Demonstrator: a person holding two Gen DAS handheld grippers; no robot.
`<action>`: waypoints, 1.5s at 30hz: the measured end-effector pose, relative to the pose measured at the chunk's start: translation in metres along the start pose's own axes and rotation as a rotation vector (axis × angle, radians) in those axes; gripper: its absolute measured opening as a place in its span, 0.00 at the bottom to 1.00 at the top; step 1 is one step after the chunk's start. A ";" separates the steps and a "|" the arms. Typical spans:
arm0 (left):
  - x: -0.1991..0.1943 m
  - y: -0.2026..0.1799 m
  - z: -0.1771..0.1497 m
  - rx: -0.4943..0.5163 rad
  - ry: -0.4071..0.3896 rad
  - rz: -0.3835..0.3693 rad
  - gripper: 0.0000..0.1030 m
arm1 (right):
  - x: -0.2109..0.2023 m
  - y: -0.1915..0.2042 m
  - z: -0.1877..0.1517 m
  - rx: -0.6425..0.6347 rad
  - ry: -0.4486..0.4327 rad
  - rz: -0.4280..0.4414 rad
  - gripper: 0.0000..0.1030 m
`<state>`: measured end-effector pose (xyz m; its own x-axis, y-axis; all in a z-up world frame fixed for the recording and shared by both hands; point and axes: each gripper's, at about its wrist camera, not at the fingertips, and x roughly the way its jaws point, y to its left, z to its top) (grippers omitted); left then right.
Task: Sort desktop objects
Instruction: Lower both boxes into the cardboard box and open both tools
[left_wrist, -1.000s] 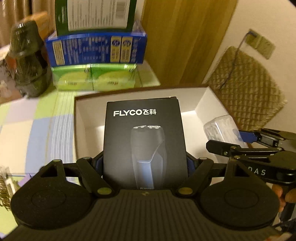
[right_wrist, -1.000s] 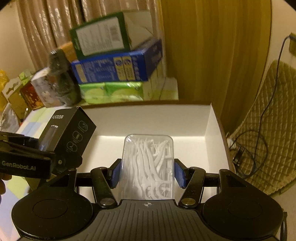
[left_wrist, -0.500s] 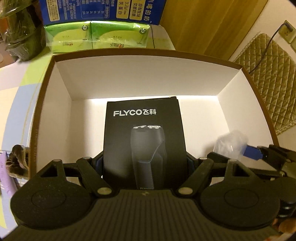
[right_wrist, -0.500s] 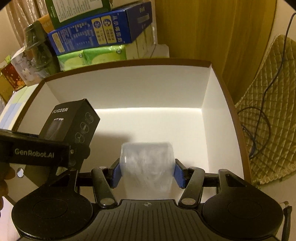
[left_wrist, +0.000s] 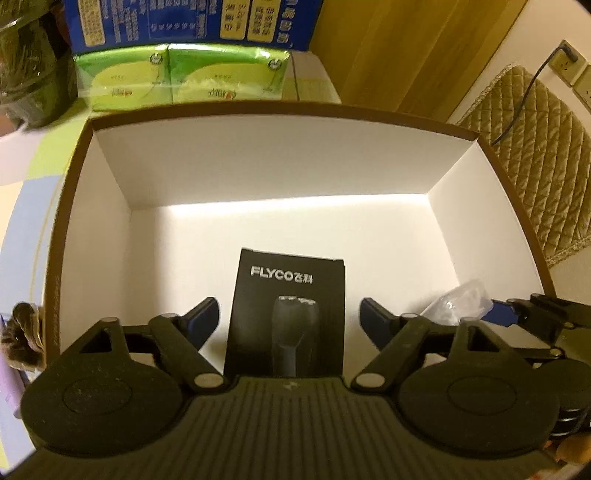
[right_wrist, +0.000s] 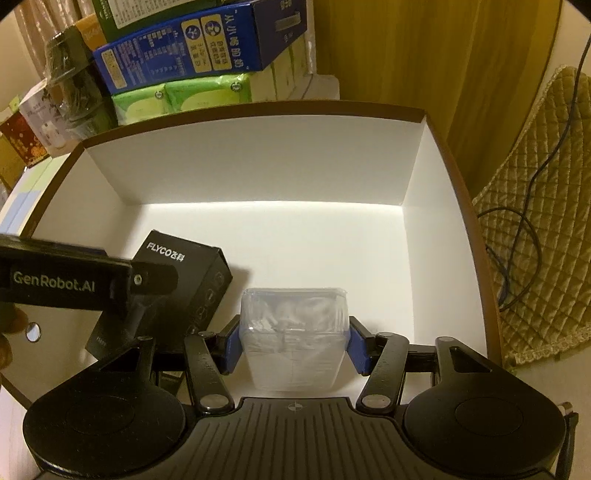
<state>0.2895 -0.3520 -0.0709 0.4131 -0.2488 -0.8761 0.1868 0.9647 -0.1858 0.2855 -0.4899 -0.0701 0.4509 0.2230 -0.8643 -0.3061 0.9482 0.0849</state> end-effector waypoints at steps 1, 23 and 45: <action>-0.002 -0.001 0.001 0.008 -0.008 0.005 0.80 | 0.001 0.001 0.000 -0.006 0.010 0.006 0.52; -0.033 0.015 -0.002 0.071 -0.066 0.115 0.84 | -0.021 0.015 -0.008 -0.011 -0.082 0.052 0.90; -0.101 0.019 -0.042 0.165 -0.161 0.159 0.93 | -0.084 0.036 -0.042 0.018 -0.214 0.036 0.98</action>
<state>0.2143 -0.3055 -0.0046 0.5829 -0.1188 -0.8039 0.2458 0.9687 0.0351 0.2016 -0.4839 -0.0152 0.6082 0.2979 -0.7357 -0.3108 0.9423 0.1246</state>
